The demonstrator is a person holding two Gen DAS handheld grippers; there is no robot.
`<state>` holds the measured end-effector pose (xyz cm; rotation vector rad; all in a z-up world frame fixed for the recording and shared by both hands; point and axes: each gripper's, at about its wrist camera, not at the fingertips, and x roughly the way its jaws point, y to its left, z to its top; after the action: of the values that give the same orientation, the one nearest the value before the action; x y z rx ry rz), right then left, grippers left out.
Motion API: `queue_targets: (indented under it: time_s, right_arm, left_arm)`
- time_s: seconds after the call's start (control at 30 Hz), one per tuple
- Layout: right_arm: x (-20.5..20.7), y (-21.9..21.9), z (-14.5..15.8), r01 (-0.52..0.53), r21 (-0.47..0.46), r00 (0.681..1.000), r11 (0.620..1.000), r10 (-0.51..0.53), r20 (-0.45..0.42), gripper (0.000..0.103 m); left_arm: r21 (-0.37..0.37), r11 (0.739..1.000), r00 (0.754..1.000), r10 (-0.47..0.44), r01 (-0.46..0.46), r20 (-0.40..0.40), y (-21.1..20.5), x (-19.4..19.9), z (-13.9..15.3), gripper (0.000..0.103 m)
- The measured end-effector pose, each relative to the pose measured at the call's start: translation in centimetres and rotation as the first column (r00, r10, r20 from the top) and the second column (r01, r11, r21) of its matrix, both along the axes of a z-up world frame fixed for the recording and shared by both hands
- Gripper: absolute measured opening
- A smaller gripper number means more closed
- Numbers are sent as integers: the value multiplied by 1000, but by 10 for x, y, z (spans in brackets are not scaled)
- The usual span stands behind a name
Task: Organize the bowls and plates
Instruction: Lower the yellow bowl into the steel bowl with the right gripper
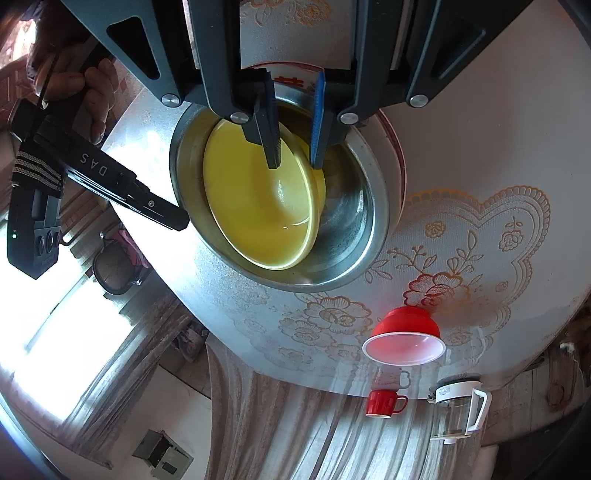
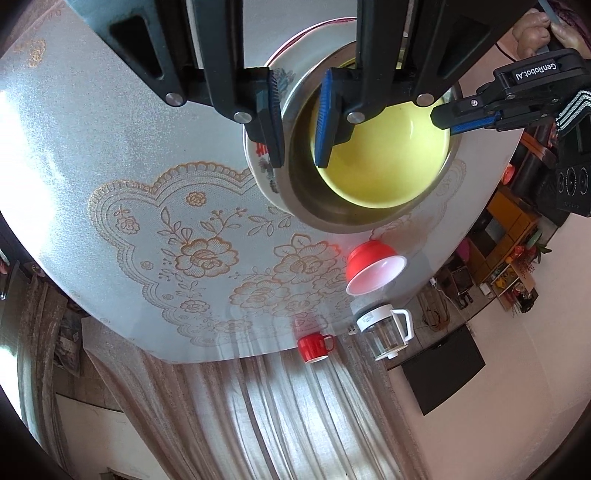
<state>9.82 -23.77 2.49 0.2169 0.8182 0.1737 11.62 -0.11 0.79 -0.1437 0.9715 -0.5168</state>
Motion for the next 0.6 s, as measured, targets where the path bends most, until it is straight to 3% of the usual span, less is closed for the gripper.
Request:
queue_targets:
  time_s: [0.2,0.3,0.6]
  right_arm:
    - [2,-3,-10,1,13,999,1000,0,-33,19]
    - [1,3,-12,-6,-33,1000,999,5,-21,18]
    - [0,5,-15,-6,-54,1000,999,5,-16,15]
  left_arm:
    - [0,1000,1000,9,-9,7,2,-1,2,19]
    - [7,1000,1000,14,-15,18,1,-3,3,21]
    - [12,999,998,39,-39,42,5,-7,8,25]
